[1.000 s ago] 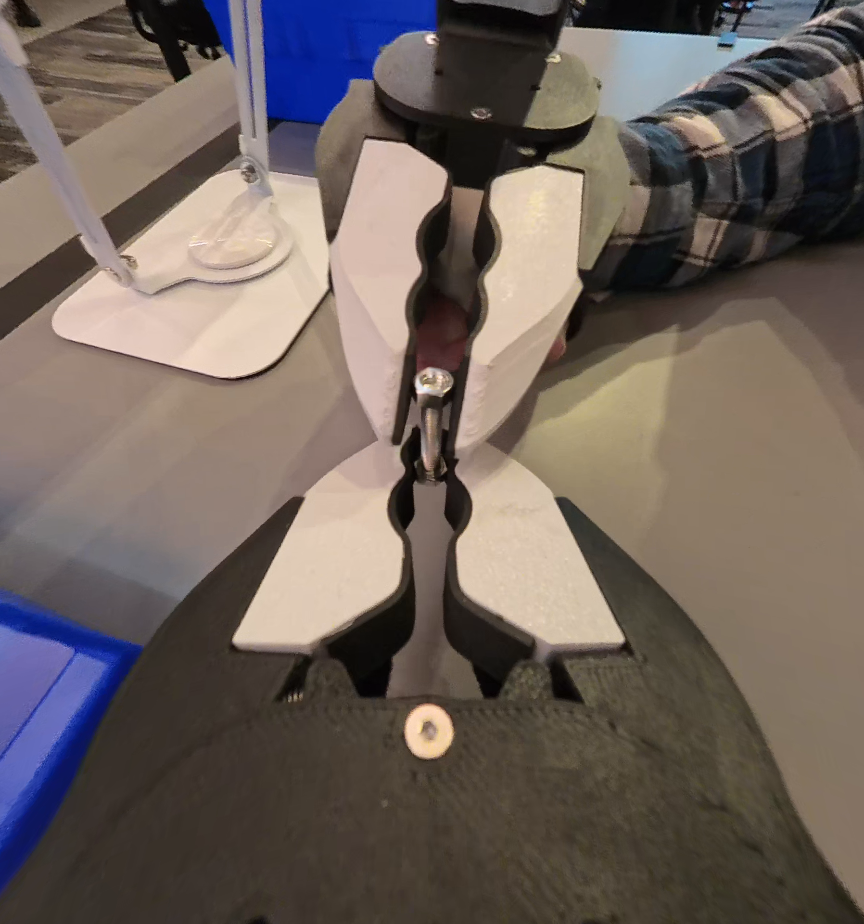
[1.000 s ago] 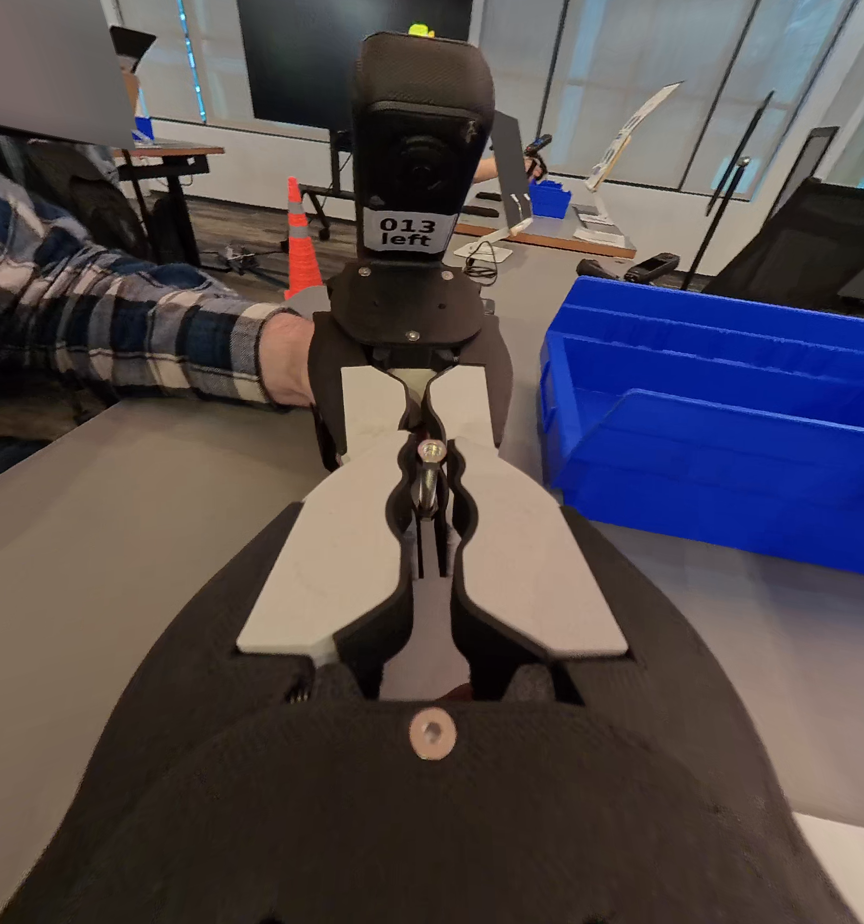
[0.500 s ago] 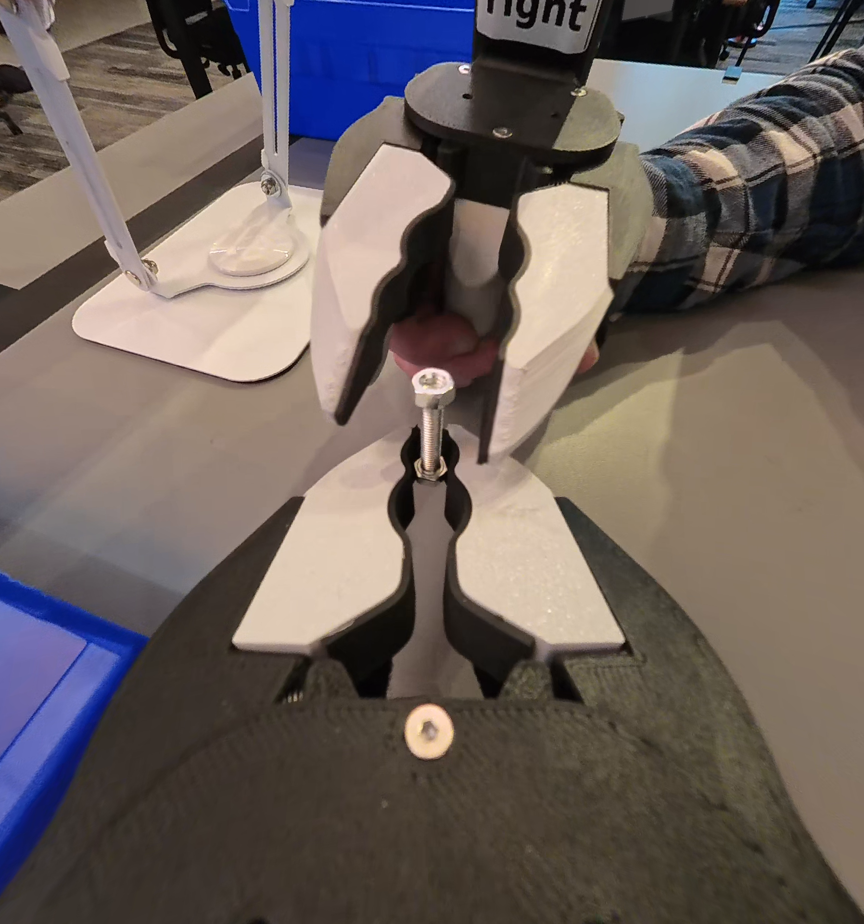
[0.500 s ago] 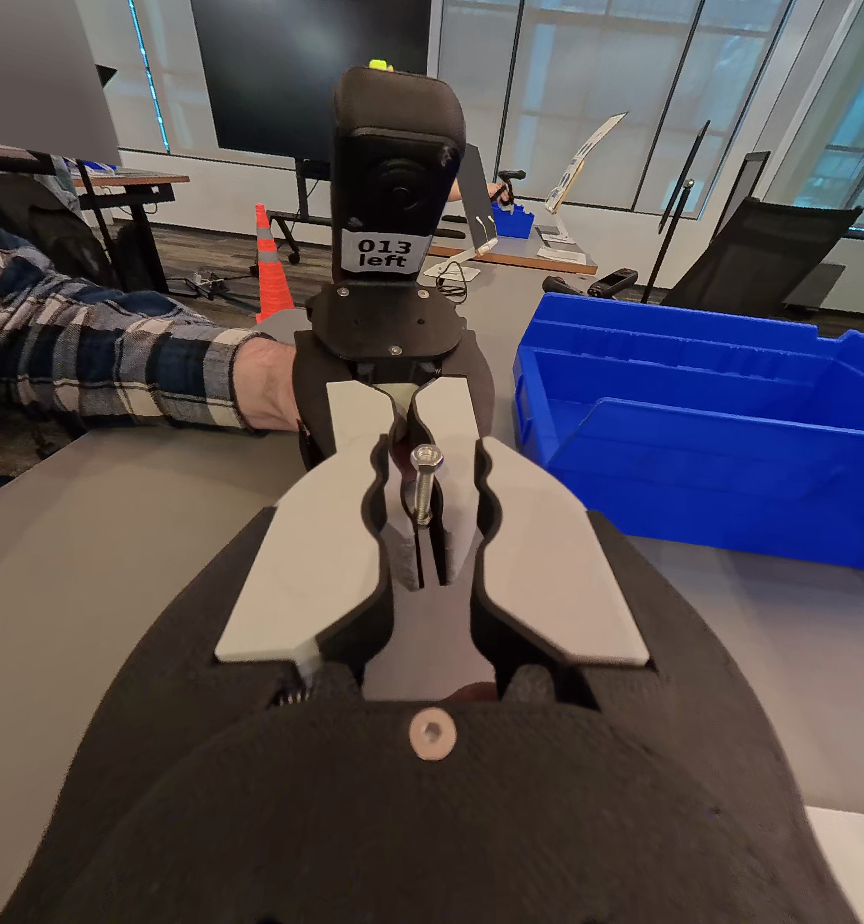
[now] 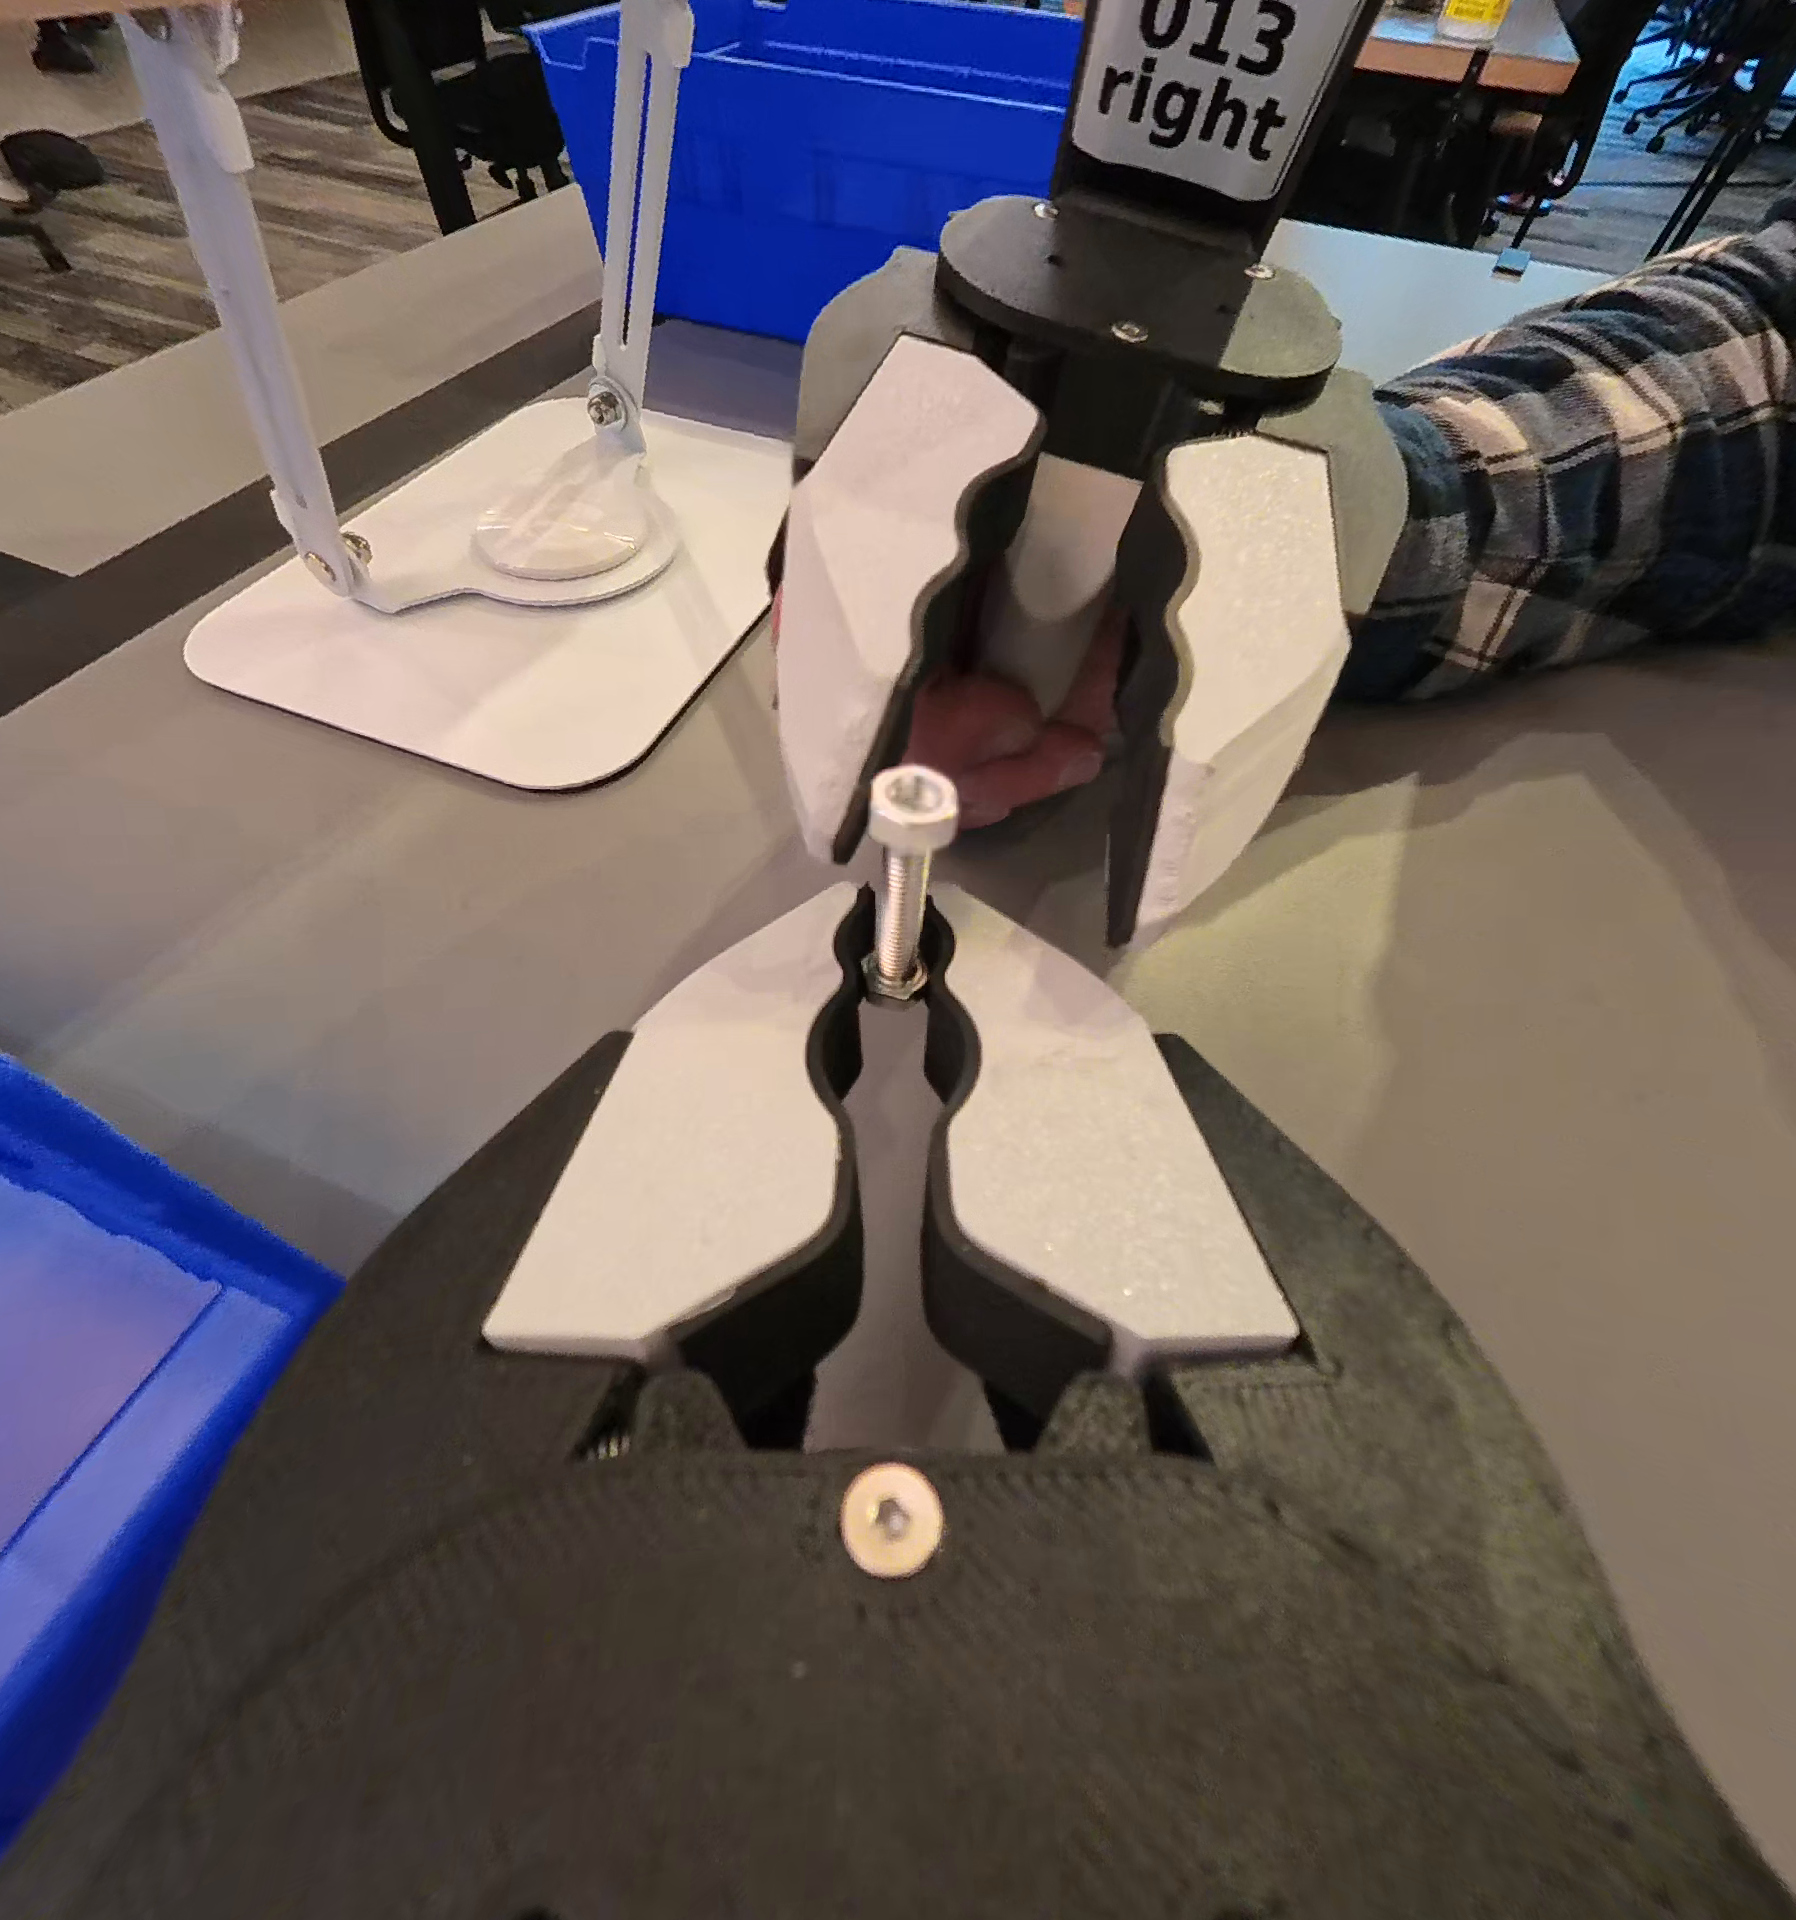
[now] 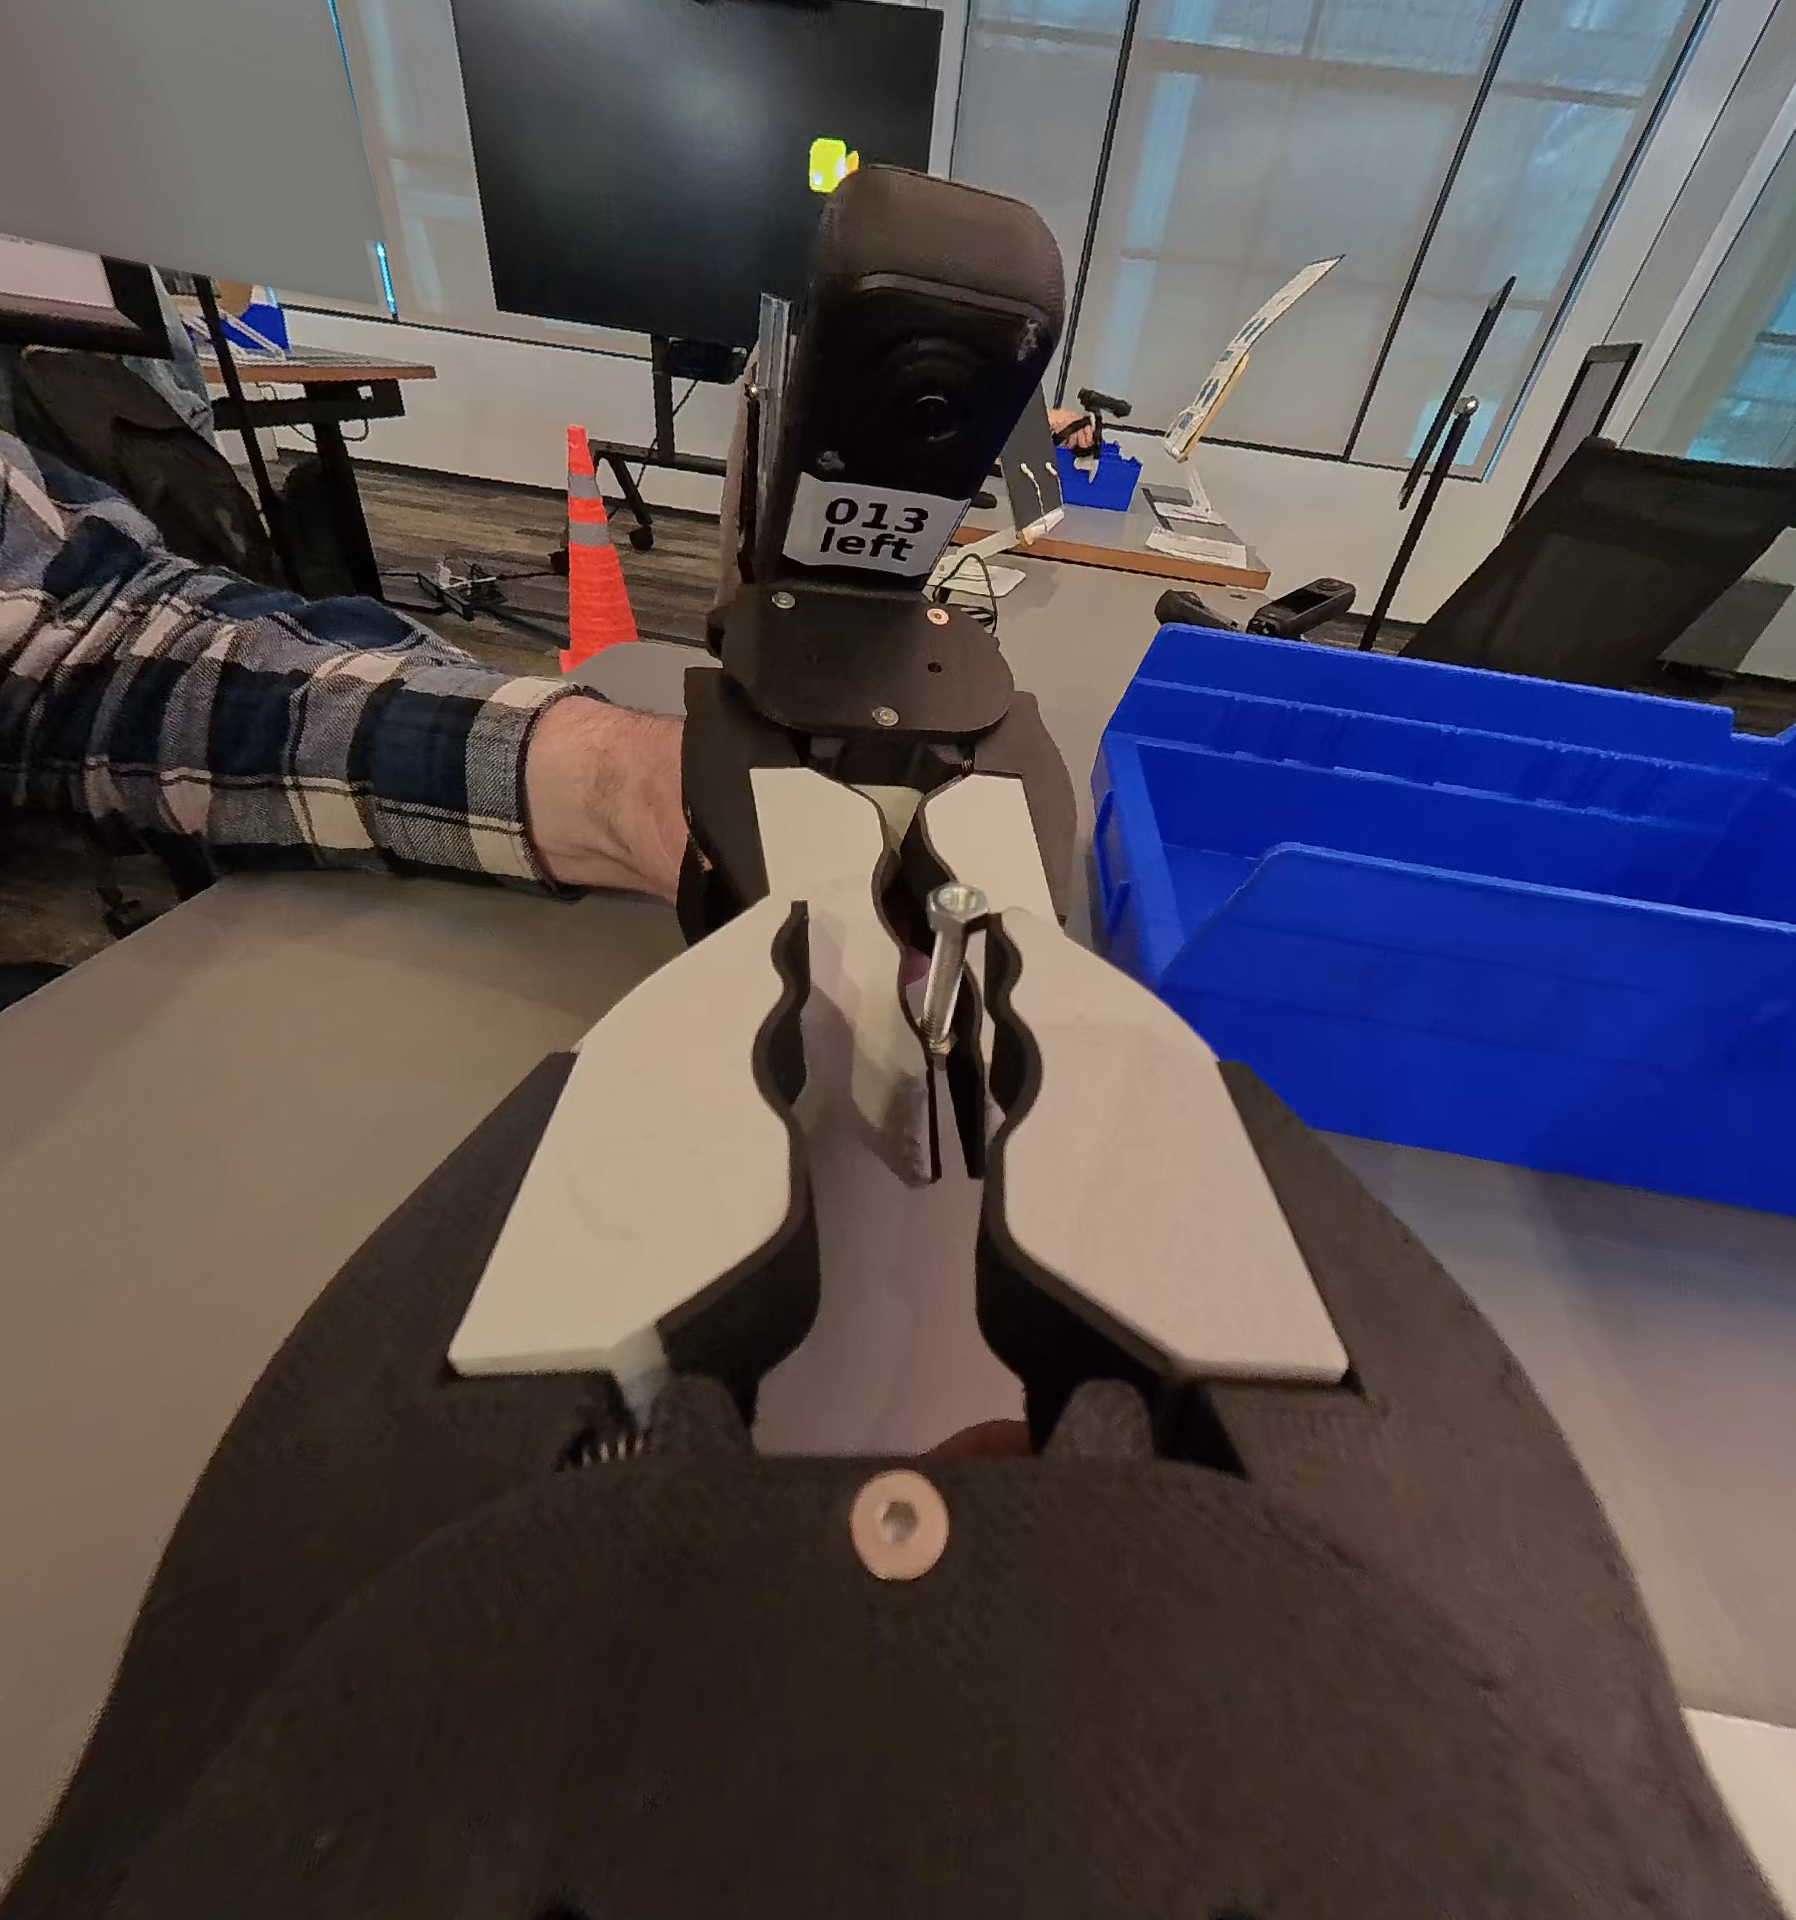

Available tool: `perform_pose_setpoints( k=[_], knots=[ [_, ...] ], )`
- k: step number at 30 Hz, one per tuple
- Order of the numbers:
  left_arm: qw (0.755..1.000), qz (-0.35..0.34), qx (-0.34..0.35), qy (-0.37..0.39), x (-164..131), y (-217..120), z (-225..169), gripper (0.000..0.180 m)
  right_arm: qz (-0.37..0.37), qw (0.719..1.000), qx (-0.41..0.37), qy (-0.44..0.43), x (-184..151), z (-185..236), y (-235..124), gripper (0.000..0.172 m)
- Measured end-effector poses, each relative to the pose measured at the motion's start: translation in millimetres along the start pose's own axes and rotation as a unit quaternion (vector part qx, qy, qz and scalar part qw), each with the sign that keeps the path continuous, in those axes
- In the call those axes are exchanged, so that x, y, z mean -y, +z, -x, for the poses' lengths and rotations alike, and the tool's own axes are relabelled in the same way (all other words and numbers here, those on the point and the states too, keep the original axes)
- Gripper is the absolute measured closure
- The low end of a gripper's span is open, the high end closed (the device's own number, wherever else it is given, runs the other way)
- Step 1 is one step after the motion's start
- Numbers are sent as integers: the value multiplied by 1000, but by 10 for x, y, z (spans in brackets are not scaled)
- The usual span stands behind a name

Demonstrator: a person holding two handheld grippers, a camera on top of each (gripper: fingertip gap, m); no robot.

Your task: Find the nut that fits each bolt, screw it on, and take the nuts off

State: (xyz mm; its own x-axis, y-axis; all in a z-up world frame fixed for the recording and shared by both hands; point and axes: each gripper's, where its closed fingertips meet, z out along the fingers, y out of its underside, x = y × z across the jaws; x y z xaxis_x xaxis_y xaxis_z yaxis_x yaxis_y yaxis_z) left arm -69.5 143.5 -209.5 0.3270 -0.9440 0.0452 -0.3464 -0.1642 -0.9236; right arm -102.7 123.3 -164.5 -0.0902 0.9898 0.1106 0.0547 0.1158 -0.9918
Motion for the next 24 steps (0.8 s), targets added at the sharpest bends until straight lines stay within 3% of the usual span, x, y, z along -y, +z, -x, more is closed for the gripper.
perform_pose_setpoints(
  k=[3, 7, 10, 24],
  knots=[
    [1000, -3, 0, -7, 6, -12, 15, 174, 3, 1000, -10, -4, 1, -42, -30, 145],
    [1000, 5, -5, 0, -16, 13, -13, 173, -3, 1000, -21, 6, 6, -74, -14, 127],
    [1000, 7, -4, 0, -20, 18, -13, 174, -4, 1000, -7, 0, 10, -6, 17, 127],
    [1000, 1, -2, -8, -9, -3, 12, 174, -2, 1000, 0, -3, -5, 8, -6, 133]
  ],
)
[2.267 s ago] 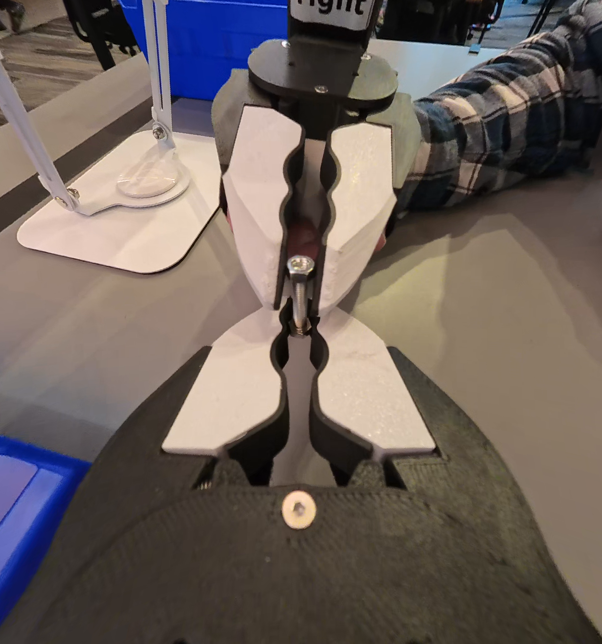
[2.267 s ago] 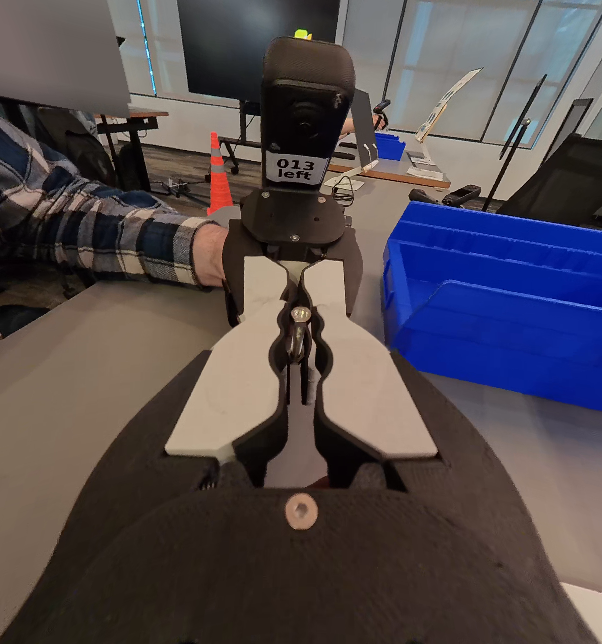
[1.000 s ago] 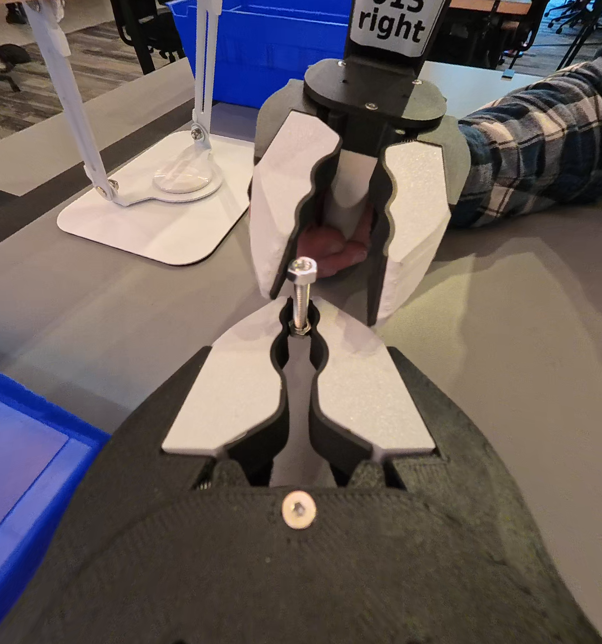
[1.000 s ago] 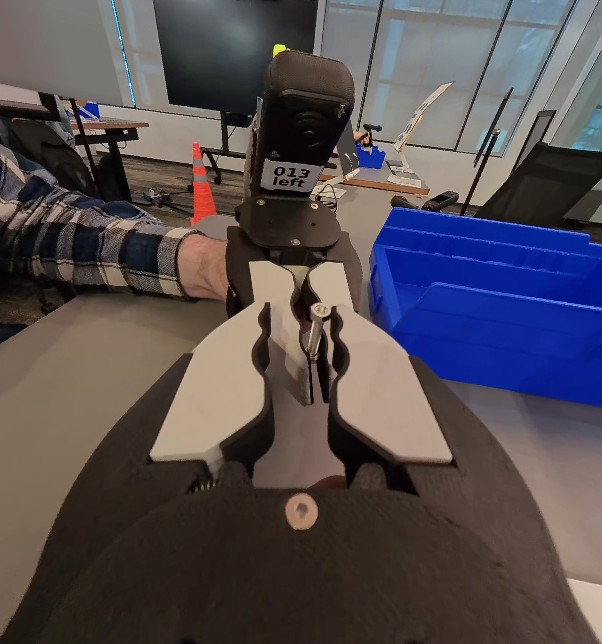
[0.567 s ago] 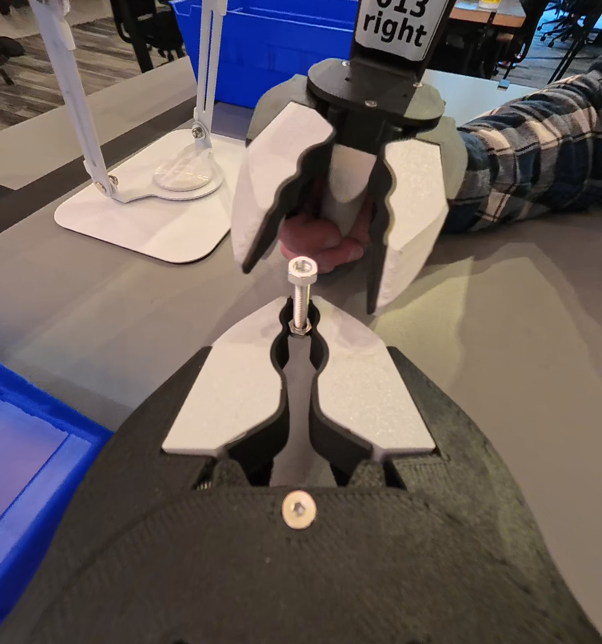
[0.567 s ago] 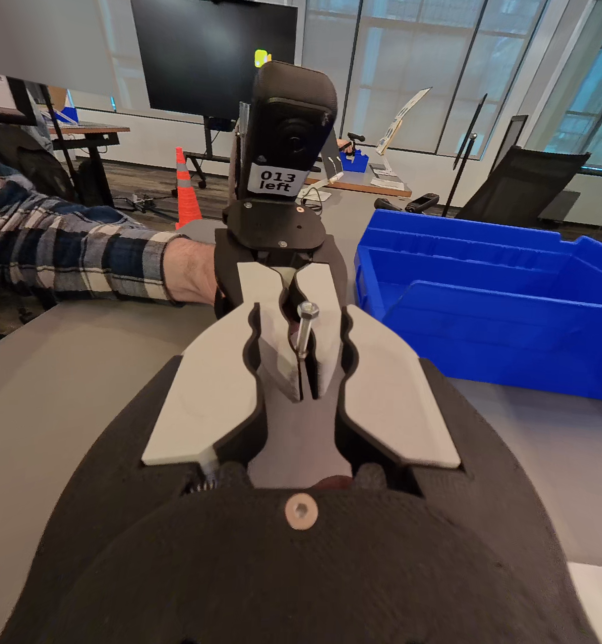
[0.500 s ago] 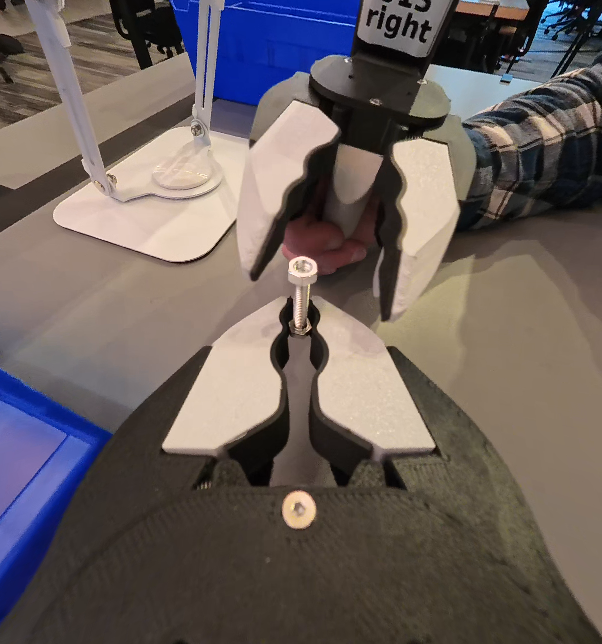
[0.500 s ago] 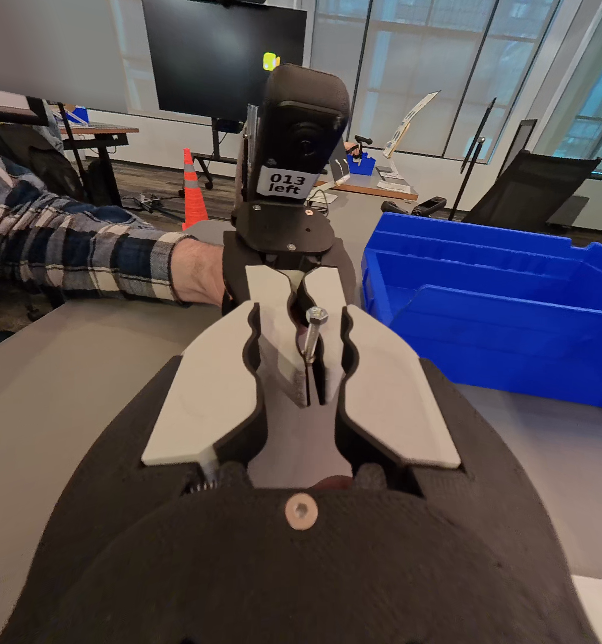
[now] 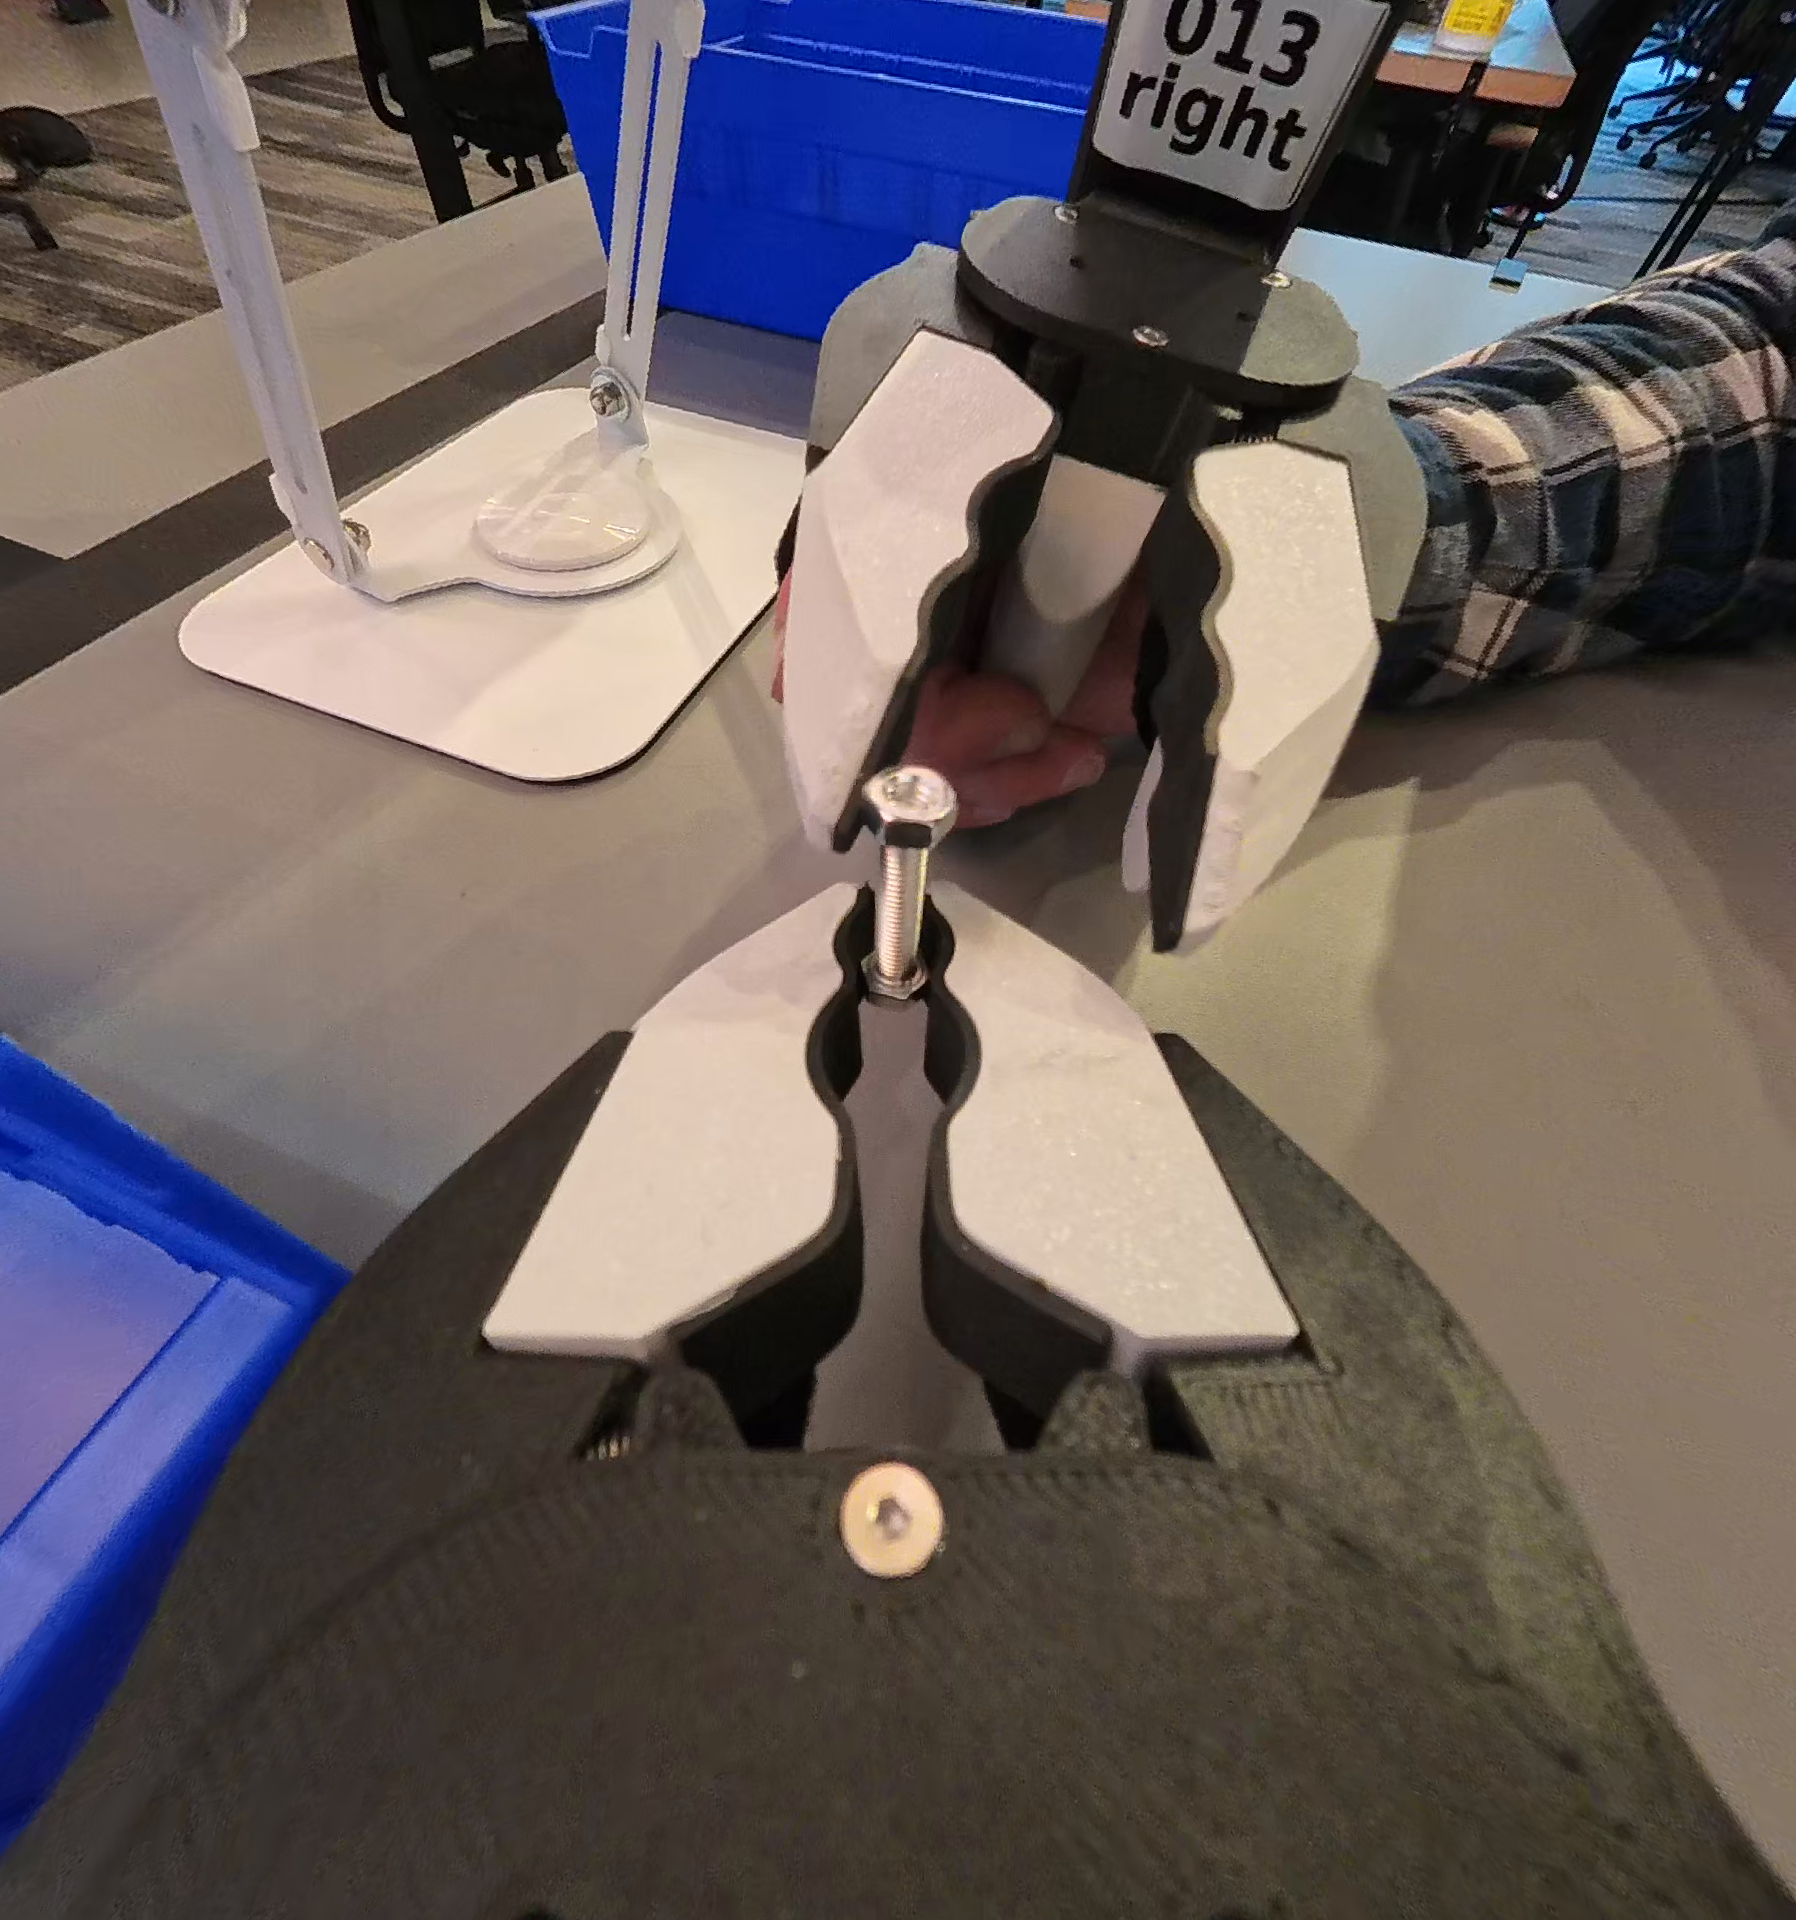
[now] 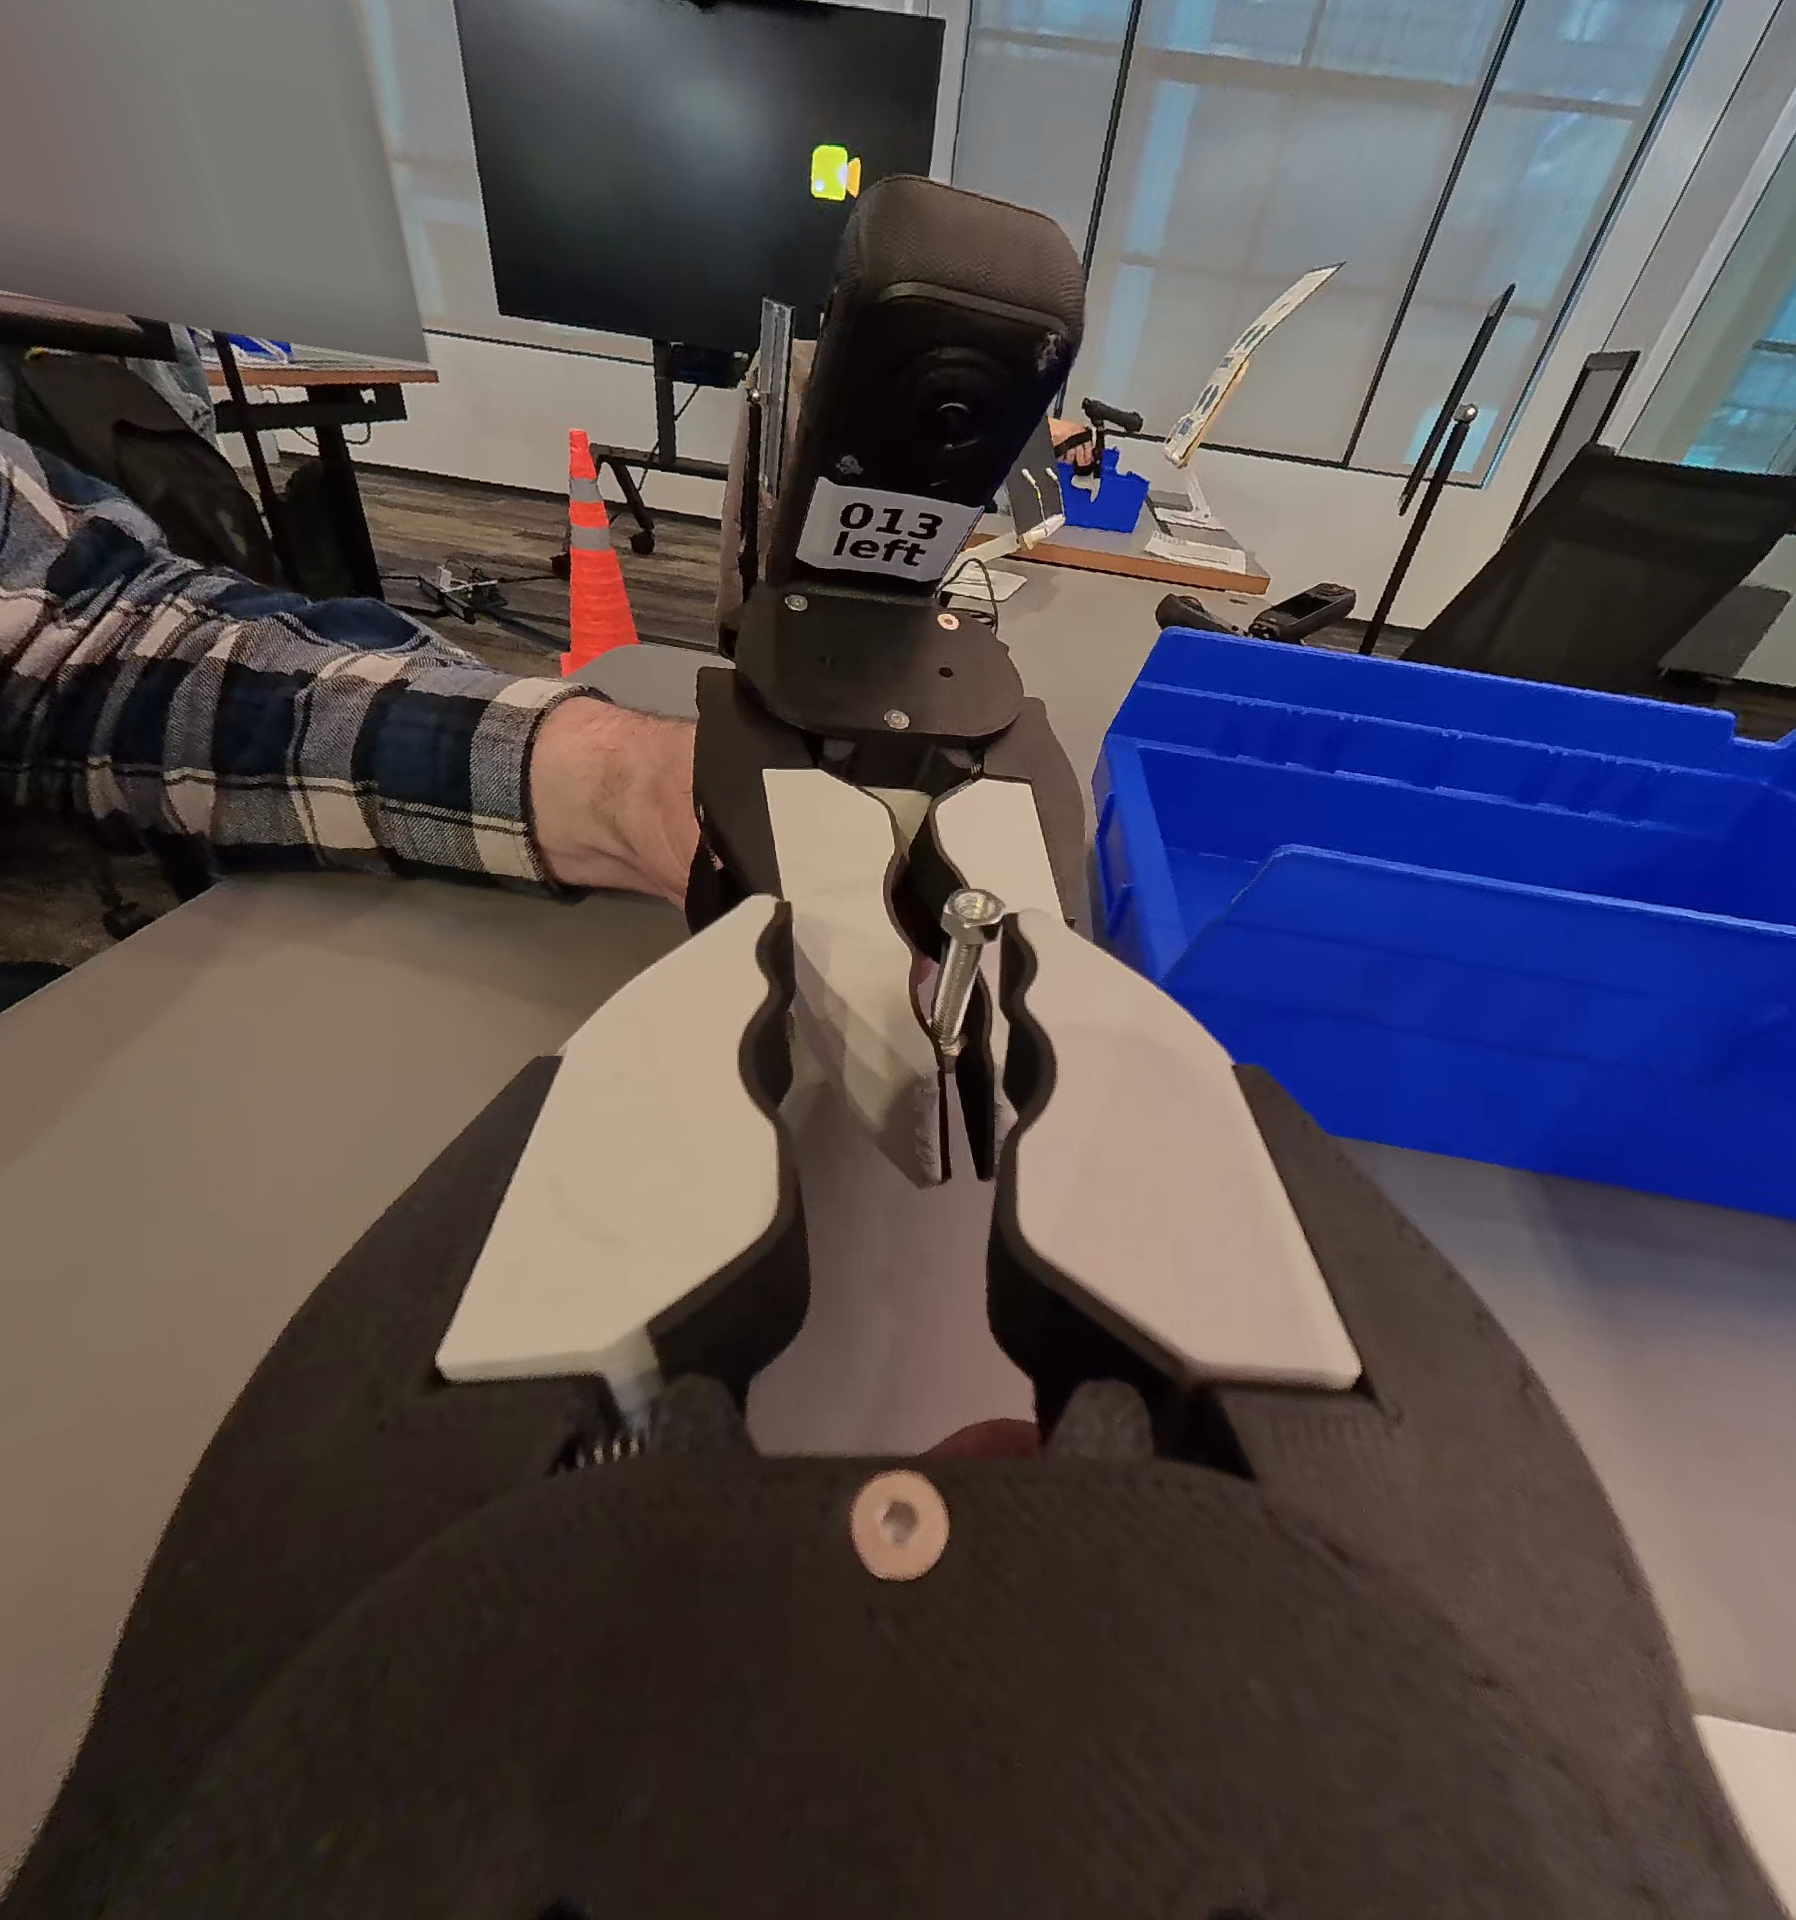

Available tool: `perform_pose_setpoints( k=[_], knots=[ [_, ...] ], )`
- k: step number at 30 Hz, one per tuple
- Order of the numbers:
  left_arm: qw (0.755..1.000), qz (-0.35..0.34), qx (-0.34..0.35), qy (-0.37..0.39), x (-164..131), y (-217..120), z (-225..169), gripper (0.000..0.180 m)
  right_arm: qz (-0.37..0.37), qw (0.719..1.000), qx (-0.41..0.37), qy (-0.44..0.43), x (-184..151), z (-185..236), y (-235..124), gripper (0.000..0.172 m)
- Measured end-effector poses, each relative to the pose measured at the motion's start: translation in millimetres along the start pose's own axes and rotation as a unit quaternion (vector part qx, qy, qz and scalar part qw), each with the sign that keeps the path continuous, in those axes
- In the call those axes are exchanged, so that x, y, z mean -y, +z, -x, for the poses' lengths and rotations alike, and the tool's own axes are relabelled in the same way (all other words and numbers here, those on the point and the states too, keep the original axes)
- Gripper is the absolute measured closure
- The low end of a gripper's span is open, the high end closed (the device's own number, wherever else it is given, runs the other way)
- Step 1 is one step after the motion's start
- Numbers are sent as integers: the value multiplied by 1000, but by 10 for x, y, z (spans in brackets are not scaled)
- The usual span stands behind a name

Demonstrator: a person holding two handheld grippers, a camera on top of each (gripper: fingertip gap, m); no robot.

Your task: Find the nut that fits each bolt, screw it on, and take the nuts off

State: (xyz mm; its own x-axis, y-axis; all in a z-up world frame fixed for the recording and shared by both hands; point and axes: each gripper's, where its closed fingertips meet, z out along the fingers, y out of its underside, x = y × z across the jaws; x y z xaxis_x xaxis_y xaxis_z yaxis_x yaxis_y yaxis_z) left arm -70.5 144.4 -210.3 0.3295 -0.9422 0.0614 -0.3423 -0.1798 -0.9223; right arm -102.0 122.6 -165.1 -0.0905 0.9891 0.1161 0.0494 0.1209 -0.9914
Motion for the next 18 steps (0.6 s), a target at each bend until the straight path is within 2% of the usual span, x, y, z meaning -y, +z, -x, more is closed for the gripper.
perform_pose_setpoints(
  k=[3, 9, 18],
  knots=[
    [1000, -3, 0, -4, 7, -7, 7, 174, -1, 1000, -2, 4, 1, -15, -9, 134],
    [1000, -2, -6, 4, 7, 5, -26, 174, -8, 1000, -8, 5, 23, -12, 15, 119],
    [1000, -6, 2, -5, 11, -20, 20, 174, -1, 1000, 4, -1, 6, 29, 16, 125]
  ],
)
